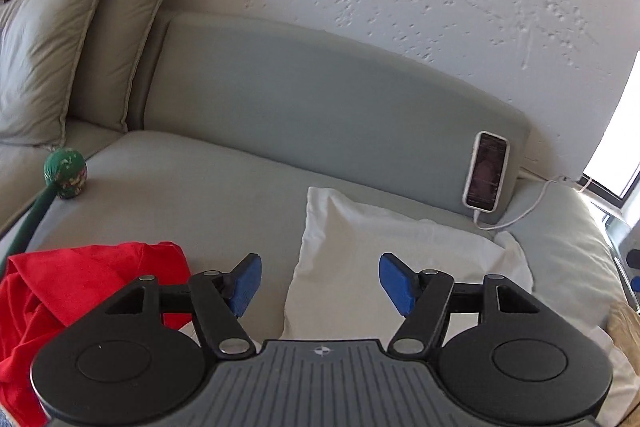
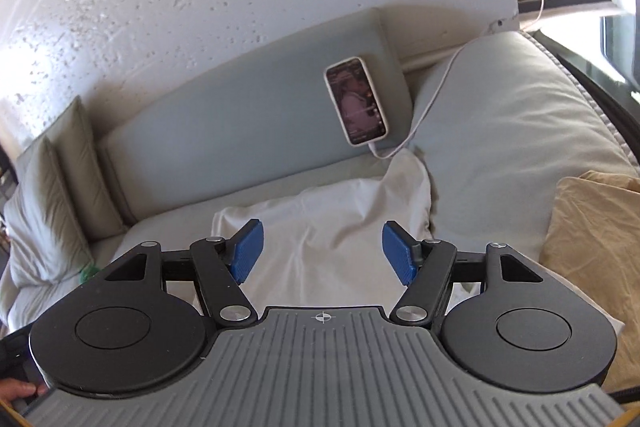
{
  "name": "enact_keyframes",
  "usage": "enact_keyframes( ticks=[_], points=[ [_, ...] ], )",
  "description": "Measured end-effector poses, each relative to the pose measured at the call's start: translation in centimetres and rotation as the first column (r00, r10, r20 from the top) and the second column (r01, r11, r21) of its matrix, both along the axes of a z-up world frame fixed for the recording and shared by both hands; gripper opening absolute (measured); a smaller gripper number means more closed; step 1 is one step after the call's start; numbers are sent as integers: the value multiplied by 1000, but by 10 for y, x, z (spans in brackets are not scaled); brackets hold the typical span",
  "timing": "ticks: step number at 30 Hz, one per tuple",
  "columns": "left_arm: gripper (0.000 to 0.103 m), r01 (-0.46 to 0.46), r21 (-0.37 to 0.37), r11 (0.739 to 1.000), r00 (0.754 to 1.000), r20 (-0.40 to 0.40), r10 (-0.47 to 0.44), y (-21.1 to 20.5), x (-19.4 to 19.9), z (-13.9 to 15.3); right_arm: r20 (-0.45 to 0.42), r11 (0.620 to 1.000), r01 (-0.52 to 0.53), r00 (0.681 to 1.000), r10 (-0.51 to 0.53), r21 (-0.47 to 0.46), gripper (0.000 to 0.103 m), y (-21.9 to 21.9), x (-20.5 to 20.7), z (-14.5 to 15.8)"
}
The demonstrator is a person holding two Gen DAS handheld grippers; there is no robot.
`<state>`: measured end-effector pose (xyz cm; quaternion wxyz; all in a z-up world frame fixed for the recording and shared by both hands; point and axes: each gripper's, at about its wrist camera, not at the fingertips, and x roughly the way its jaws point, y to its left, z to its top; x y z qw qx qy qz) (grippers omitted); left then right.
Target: Fold clothes
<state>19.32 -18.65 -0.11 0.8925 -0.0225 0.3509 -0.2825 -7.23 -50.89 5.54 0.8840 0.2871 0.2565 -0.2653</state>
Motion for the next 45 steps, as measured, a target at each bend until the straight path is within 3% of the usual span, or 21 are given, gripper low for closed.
enact_keyframes(
  ticks=[4,9,11,14,17,22,24,25,26,27,28,32,36,41,45],
  points=[
    [63,-13,-4,1000,995,-100,13,-33,79,-33,-88,996,63,994,-57,65,64,-73,56,-41],
    [63,-56,-21,998,967,-251,49,-79,152,-86,-201,980,132,974,-101,152,64,-155,114,-92],
    [62,-51,-4,999,965,-256,48,-96,170,-105,-213,974,128,973,-87,187,62,-181,131,-115],
    [54,-3,-4,1000,973,-230,2,-119,187,-124,-208,983,87,977,-52,163,48,-208,151,-136],
    [50,62,-1,998,979,-197,-61,-140,196,-133,-207,983,86,977,-51,162,47,-233,166,-153],
    [43,136,-32,990,966,-216,-140,-159,210,-142,-197,964,53,980,0,261,40,-264,187,-179],
    [42,143,-54,988,961,-231,-152,-158,215,-143,-200,961,29,979,28,274,27,-268,192,-187],
    [32,143,-58,988,959,-239,-153,-158,217,-144,-210,959,17,977,44,282,22,-269,194,-192],
    [11,138,-50,989,959,-243,-145,-159,217,-144,-223,957,14,973,53,289,8,-269,196,-197],
    [4,134,-38,990,961,-238,-139,-159,216,-143,-226,958,19,973,48,286,3,-269,195,-200],
    [4,136,-35,990,966,-218,-140,-158,213,-140,-210,964,15,977,42,264,3,-265,192,-197],
    [3,160,-26,987,987,-26,-161,-158,180,-118,-111,992,2,994,12,127,3,-245,177,-175],
    [4,171,34,985,964,200,-174,-160,143,-106,2,994,89,996,-89,-60,3,-221,150,-149],
    [3,81,194,978,965,229,-125,-186,138,-130,-72,975,125,988,-140,-183,3,-219,160,-162],
    [4,24,273,962,972,218,-86,-196,143,-143,-147,977,112,979,-139,-179,4,-228,174,-178]
  ],
)
